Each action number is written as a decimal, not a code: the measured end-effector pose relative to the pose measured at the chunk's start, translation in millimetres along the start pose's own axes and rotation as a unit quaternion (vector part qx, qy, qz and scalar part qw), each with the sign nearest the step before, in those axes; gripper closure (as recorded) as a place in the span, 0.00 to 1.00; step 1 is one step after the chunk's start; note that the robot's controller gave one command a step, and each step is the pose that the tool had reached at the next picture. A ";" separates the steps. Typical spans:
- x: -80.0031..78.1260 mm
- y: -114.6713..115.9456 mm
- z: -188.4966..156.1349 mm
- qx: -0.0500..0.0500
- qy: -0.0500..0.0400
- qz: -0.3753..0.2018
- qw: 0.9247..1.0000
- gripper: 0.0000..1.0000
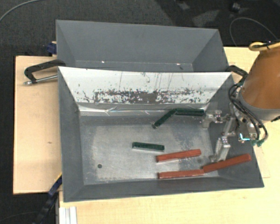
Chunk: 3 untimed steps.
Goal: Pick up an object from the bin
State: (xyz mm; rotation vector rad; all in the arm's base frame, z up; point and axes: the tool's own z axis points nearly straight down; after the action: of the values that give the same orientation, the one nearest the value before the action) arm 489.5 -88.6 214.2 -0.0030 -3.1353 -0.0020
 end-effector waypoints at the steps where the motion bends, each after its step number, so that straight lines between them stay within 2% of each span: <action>1: -1.5 30.0 146.6 0.000 0.000 -0.126 0.992 0.00; 2: -4.2 29.6 142.5 0.001 -0.005 -0.126 0.992 1.00; 3: -3.8 29.7 143.2 0.001 -0.005 -0.126 0.992 0.00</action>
Offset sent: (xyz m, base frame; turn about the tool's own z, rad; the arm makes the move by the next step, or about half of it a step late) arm 0.0015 0.0290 -0.1442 -0.2517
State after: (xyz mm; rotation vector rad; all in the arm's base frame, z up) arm 492.5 -58.8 71.0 0.3930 -3.1200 -0.0003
